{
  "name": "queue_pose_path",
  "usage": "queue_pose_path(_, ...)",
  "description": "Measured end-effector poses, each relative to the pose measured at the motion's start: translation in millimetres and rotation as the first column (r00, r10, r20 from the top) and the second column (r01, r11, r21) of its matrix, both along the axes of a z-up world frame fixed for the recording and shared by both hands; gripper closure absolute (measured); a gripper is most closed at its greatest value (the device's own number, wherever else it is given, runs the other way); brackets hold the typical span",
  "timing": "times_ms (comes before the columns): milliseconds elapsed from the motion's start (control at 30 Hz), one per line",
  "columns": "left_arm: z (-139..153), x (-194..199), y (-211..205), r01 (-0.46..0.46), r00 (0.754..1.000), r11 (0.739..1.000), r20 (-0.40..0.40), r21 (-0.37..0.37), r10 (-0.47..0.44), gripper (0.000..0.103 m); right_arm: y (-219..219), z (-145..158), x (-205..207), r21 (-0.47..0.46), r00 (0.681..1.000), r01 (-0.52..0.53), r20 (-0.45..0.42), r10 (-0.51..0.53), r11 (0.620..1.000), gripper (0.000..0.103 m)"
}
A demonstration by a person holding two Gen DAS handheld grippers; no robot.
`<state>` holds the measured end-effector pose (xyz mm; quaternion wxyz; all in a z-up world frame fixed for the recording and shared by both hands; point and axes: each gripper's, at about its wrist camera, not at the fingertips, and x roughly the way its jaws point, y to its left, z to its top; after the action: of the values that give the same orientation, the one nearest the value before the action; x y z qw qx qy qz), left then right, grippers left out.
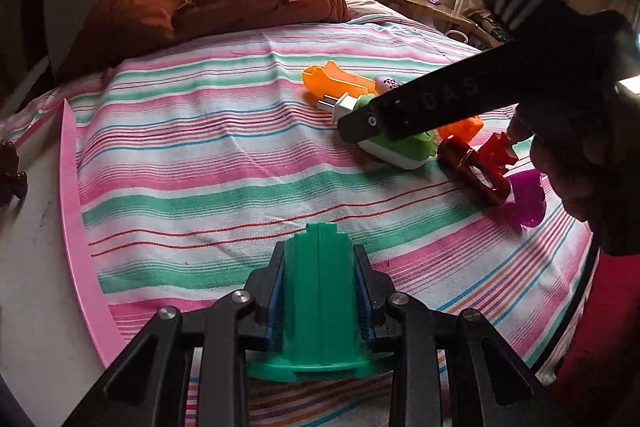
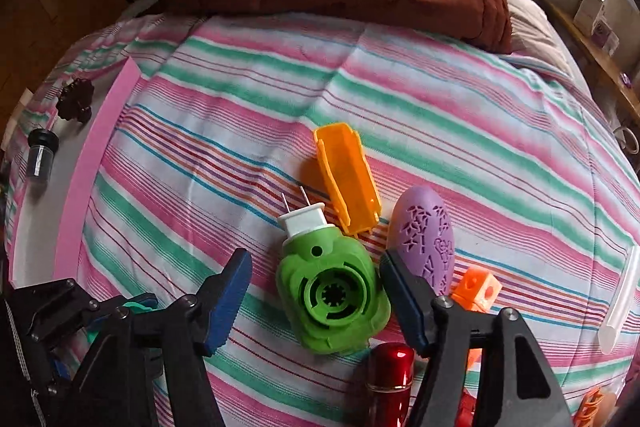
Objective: Organize rigid objects
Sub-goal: 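Carry the teal stand into the tray with the left tool while the right tool grasps the lime-green part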
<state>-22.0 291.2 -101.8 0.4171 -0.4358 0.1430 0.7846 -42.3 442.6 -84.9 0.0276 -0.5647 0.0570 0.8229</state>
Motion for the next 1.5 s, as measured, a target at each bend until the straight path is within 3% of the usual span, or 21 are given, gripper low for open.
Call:
queue_pose_path(67,0,2,-1,0.0,1.0,1.0,-0.007,0.005,0.001,0.073,1,-10,-2,0.019,1.0,0.005,0.019,-0.005,1.0,0.047)
queue_pose_path(200,1,2,-6,-0.009,1.0,1.0,0.0,0.016,0.009,0.073,-4,-13,10,0.015,0.999,0.035,-0.005,-0.035,0.999,0.048)
queue_pose_path(333,4,3,-10,-0.034,0.999,0.999,0.023,0.021,0.034,0.073,-8,-18,28,-0.057,0.997,0.073,-0.023,-0.075,0.996,0.048)
queue_pose_path(567,13,21,-23,-0.031,0.999,0.999,0.029,0.02,0.031,0.073,-4,-24,40,-0.042,0.989,0.063,-0.132,-0.068,0.997,0.048)
queue_pose_path(867,48,44,-49,-0.025,1.0,0.997,0.002,0.077,0.025,0.073,-12,-22,42,0.006,0.988,0.038,-0.148,-0.036,0.999,0.049)
queue_pose_path(1067,77,38,-80,-0.094,0.995,0.988,-0.016,0.119,0.097,0.073,-26,-25,39,0.05,0.986,0.012,-0.166,-0.004,0.999,0.05)
queue_pose_path(1267,92,2,-143,-0.264,0.963,0.955,-0.008,0.138,0.268,0.073,-28,-25,41,0.064,0.986,0.007,-0.169,0.004,0.998,0.05)
queue_pose_path(1367,85,-24,-180,-0.365,0.931,0.924,0.008,0.119,0.366,0.073,-28,-25,41,0.072,0.985,0.006,-0.17,0.007,0.997,0.05)
queue_pose_path(1500,64,-55,-222,-0.474,0.88,0.876,0.088,0.091,0.467,0.073,-29,-26,41,0.077,0.985,0.004,-0.17,0.01,0.997,0.05)
